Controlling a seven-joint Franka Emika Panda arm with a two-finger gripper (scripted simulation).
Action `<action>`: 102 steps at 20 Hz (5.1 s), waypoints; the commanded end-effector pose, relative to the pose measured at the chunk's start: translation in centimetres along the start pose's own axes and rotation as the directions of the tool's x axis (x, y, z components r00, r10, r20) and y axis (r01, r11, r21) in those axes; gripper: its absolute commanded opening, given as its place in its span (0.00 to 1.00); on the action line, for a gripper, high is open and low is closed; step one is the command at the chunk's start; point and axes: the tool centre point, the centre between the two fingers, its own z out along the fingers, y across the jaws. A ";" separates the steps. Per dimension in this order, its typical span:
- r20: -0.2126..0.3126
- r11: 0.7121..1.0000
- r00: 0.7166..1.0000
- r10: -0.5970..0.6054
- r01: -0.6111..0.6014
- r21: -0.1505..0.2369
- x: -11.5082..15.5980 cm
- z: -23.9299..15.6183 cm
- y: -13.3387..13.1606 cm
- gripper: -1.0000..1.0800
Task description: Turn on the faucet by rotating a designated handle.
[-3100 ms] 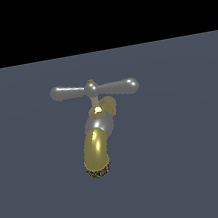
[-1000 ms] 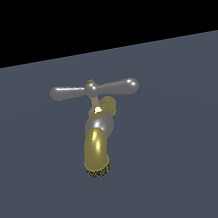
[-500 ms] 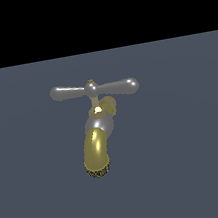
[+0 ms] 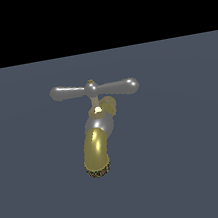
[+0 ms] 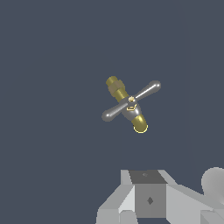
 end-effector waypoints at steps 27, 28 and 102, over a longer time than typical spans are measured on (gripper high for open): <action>0.001 0.714 0.725 0.689 -0.678 -0.176 5.5 26.8 -8.2 0.00; 0.002 0.696 0.707 0.707 -0.694 -0.184 5.8 27.8 -8.1 0.00; 0.003 0.542 0.559 0.829 -0.803 -0.248 -2.6 31.4 5.8 0.00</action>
